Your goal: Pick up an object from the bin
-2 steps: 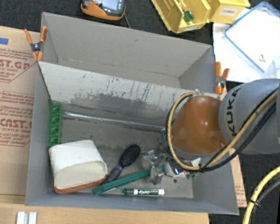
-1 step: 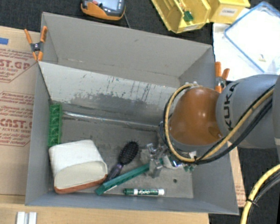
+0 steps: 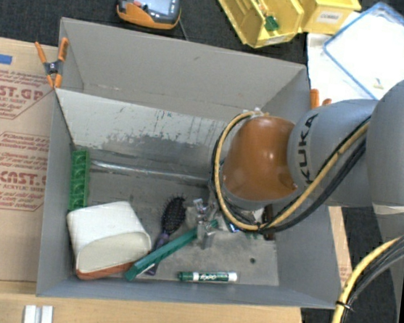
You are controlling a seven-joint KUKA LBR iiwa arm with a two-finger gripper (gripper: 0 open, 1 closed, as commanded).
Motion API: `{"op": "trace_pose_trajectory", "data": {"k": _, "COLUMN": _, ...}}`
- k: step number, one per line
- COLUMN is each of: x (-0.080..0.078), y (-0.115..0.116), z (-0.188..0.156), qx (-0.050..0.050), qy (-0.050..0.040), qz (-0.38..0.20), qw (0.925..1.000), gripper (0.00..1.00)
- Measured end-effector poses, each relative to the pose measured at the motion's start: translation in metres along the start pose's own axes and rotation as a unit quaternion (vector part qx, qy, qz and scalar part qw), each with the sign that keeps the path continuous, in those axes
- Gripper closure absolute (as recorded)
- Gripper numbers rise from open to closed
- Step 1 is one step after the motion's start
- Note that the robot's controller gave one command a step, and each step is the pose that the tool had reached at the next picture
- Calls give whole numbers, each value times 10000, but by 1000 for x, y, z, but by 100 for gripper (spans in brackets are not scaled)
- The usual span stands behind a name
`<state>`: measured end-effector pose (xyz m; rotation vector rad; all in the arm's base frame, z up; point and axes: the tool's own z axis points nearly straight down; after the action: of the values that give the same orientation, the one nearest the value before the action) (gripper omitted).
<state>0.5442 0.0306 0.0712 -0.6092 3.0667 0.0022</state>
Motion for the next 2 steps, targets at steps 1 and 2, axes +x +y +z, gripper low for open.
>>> {"op": "trace_pose_trajectory", "data": {"k": 1, "x": 13, "y": -27, "z": -8, "qx": -8, "qy": 2, "qz": -1950, "qw": 9808, "gripper": 100}}
{"op": "trace_pose_trajectory", "data": {"k": 2, "x": -1, "y": -8, "z": -9, "qx": -18, "qy": -8, "qz": -353, "qw": 9994, "gripper": 100}}
